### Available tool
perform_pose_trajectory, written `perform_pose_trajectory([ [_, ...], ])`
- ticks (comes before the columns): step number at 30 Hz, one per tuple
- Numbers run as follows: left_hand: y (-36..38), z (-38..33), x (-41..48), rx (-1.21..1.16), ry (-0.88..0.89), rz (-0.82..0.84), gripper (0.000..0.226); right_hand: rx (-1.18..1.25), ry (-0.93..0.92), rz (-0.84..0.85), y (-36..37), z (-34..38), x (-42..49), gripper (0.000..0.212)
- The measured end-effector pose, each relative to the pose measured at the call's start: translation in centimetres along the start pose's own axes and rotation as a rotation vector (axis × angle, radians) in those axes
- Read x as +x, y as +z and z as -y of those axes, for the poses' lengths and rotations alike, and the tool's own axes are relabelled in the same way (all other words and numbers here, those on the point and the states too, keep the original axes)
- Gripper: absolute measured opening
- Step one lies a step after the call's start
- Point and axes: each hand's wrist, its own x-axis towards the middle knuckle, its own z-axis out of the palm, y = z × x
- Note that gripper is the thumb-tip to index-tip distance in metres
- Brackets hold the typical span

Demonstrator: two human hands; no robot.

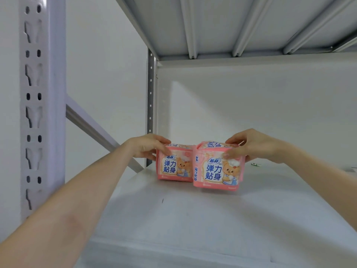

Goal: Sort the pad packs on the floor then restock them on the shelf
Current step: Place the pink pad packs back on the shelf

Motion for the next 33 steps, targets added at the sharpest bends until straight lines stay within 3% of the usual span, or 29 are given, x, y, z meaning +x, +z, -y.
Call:
perform_pose_trajectory([
  [4, -0.2, 0.8, 0.3, -0.021, -0.013, -0.002, 0.055, 0.02, 0.011, 0.009, 0.4, -0.2, 0.2, 0.066],
  [10, -0.2, 1.5, 0.1, -0.14, -0.036, 0.005, 0.062, 0.032, 0.052, 0.037, 1.9, 0.1, 0.1, 0.069],
  [17, -0.4, 2.0, -1.9, -0.236, -0.053, 0.208, 0.057, 0.042, 0.113, -0.036, 3.4, 0.9, -0.2, 0.078],
  [22, 0.4, 2.3, -4.1, -0.227, -0.074, 0.227, 0.054, 0.108, 0.151, -0.039, 4.7, 1.3, -0.3, 0.086],
  [26, 1.2, 2.9, -6.1, -0.235, -0.099, 0.229, 0.078, 0.191, 0.178, -0.02, 5.7, 2.0, -0.4, 0.087],
  [30, 1.9, 3.5, -7.5, -0.236, -0.115, 0.184, 0.124, 0.265, 0.189, -0.007, 7.0, 2.9, 0.1, 0.09],
  [33, 2.2, 3.7, -8.1, -0.24, -0.095, 0.184, 0.128, 0.302, 0.189, -0.001, 8.0, 3.4, 0.8, 0.095],
])
